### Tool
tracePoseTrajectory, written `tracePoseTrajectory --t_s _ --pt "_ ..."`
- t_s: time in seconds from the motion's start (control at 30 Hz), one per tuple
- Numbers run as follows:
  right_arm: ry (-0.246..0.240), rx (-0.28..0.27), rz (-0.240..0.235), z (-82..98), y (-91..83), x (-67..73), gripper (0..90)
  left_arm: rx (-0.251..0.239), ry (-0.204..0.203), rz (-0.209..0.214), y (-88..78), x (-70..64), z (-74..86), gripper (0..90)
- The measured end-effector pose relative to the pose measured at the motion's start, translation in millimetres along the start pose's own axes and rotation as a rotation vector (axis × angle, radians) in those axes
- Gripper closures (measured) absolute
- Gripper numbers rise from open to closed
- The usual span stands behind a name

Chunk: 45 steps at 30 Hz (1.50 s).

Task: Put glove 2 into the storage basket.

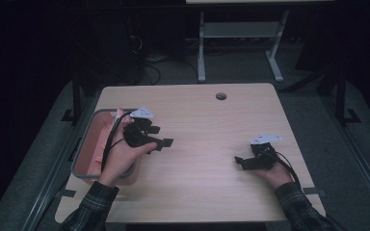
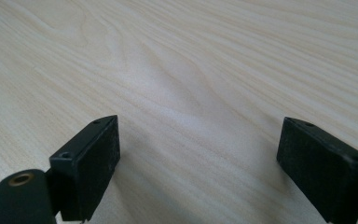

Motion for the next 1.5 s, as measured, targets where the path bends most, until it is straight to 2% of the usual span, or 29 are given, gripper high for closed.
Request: tracePoseTrajectory --t_s 0.33,0.5,0.7,0.8,1.0,1.1,1.17,1.27,1.5 --pt "-0.001 0.000 0.001 0.0 0.0 -0.1 12.5 0.030 0.045 0.021 29.1 -30.0 18.6 25.0" --pt "-0.001 0.000 0.000 0.0 0.0 -0.1 12.5 0.076 0.068 0.035 46.0 -40.8 35.8 24.9" --pt "-0.001 0.000 0.000 0.0 0.0 -0.1 12.5 0.100 0.092 0.024 59.2 -45.4 50.3 24.8" --pt "-0.001 0.000 0.000 0.0 0.0 -0.1 12.5 0.112 0.123 -0.008 69.8 -47.9 60.3 24.7" --pt "-0.007 0.003 0.002 0.3 -0.2 -0.7 12.5 0.116 0.186 -0.030 83.7 -53.3 71.6 24.7" --pt "-0.008 0.003 0.002 0.3 -0.2 -0.7 12.5 0.122 0.198 -0.027 88.9 -56.3 76.9 24.8" --pt "-0.008 0.003 0.002 0.3 -0.2 -0.7 12.5 0.126 0.218 -0.042 92.3 -57.1 80.3 24.6" --pt "-0.007 0.003 0.002 0.3 -0.2 -0.7 12.5 0.127 0.215 -0.031 95.8 -58.2 85.7 24.6" --pt "-0.007 0.003 0.003 0.3 -0.2 -0.6 12.6 0.082 0.209 -0.012 96.2 -59.2 87.5 20.2"
Point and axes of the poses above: each handheld gripper's, and its own axes: y roughly forward along the jaws, z roughly out of its underside, x roughly to its left, the point moved 9 cm from there along y, roughly forward along the jaws, and after that the axes turned 10 degrees about -z, right-handed, at the moved point
